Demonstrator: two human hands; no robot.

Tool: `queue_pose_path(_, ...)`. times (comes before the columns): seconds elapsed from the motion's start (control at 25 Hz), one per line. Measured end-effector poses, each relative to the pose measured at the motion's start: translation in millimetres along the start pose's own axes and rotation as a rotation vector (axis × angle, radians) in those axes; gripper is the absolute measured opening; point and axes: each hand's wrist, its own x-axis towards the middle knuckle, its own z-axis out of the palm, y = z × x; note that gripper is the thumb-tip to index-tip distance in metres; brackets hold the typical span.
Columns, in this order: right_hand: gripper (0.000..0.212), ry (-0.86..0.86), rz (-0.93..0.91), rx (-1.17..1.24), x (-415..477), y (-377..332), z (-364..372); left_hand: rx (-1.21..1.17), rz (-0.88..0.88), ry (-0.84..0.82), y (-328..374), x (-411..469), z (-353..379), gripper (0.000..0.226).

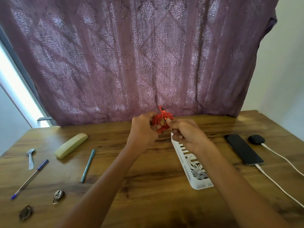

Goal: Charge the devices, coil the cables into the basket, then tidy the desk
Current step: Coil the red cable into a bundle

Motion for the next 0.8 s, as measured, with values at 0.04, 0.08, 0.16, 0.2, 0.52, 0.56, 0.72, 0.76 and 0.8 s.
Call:
queue_pose_path(0.04,0.018,-0.03,0.026,-0.032,-0.1,-0.7,-1.3,0.01,0.005,0.013,-1.6,0.7,-1.8,0.016)
queue_pose_path(0.08,0.018,-0.08,0.071,-0.043,-1.4,-1.9,-1.8,0.022,0.005,0.034,-4.3,2.8,-4.3,0.017)
queue_pose_path(0.16,0.022,-0.191,0.125,-0.081,-6.3,-3.9,-1.9,0.029,-0.015,0.098,-12.6,8.9,-11.1,0.019)
queue_pose_path(0.2,0.023,-0.212,0.101,-0.133,-7.0,-3.8,-1.7,0.026,-0.033,0.108,-15.1,11.1,-14.7,0.019)
queue_pose_path(0.52,0.027,-0.169,-0.166,-0.085,-12.8,-19.9,-16.9,-0.017,-0.139,0.059,-14.3,6.8,-24.0,0.013)
queue_pose_path(0.56,0.028,-0.141,-0.167,-0.116,-13.1,-20.0,-16.7,0.0,-0.129,0.06,-14.4,6.6,-24.0,0.01)
queue_pose_path(0.72,0.033,-0.047,-0.337,-0.39,-8.8,-18.8,-20.9,-0.113,-0.211,0.058,-18.6,7.7,-21.1,0.018)
queue_pose_path(0.76,0.034,-0.011,-0.441,-0.475,-6.5,-16.5,-22.7,-0.245,-0.281,0.033,-20.0,8.2,-20.6,0.017)
queue_pose_path(0.8,0.032,0.041,-0.539,-0.555,-4.2,-13.4,-24.3,-0.408,-0.351,0.002,-20.6,8.7,-20.0,0.016)
